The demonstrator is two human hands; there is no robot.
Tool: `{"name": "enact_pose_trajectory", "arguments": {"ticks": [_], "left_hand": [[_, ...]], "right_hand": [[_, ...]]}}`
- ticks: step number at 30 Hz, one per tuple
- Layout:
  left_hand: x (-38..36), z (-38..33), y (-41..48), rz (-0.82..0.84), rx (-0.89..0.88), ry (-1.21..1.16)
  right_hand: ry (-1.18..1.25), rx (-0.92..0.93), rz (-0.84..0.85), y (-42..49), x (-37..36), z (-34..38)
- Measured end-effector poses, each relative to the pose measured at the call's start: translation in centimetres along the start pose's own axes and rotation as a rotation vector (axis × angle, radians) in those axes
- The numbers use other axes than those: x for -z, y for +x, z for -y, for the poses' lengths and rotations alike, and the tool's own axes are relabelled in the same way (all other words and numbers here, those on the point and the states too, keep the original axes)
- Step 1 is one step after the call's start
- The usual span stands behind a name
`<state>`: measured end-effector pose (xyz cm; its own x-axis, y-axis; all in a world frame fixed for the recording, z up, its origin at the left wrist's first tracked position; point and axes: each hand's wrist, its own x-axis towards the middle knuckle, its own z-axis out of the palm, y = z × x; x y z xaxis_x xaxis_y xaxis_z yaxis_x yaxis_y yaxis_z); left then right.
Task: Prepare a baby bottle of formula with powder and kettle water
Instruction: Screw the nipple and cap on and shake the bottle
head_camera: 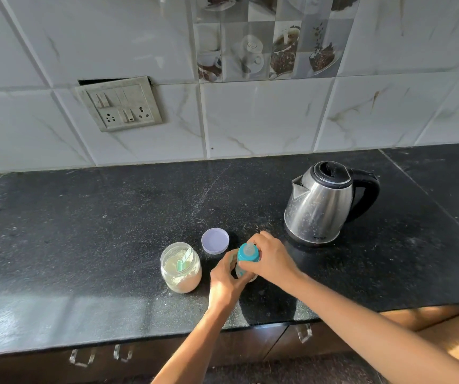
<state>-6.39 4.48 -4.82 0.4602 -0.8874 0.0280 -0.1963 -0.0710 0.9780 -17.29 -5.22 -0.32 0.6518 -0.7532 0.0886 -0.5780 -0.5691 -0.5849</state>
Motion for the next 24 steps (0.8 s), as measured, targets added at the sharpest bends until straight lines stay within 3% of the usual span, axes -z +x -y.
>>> {"name": "enact_pose_trajectory", "arguments": {"ticks": [3, 8, 12, 17, 22, 24], "left_hand": [[0.3, -0.1, 0.2, 0.030, 0.008, -0.016], [0.7, -0.1, 0.5, 0.072, 0.016, 0.006], [0.7, 0.2, 0.7, 0.061, 0.016, 0.009], [0.1, -0.2, 0.2, -0.002, 0.001, -0.041], [0.0, -0.1, 0.1, 0.006, 0.010, -0.064], [0.1, 0.2, 0.2, 0.017, 0.022, -0.067]], "right_hand": [[0.023, -0.020, 0.034, 0.0, 0.5, 0.3], [0.026, 0.153, 0.388, 2.3, 3.7, -1.2], [-0.027, 0.228, 0.265, 2.2, 2.4, -1.4], [0.022, 0.122, -0.008, -0.5, -0.4, -1.4], [0.037, 0.057, 0.051, -1.7, 0.1, -2.4], [0.032, -0.006, -0.009, -2.5, 0.4, -4.0]]}}
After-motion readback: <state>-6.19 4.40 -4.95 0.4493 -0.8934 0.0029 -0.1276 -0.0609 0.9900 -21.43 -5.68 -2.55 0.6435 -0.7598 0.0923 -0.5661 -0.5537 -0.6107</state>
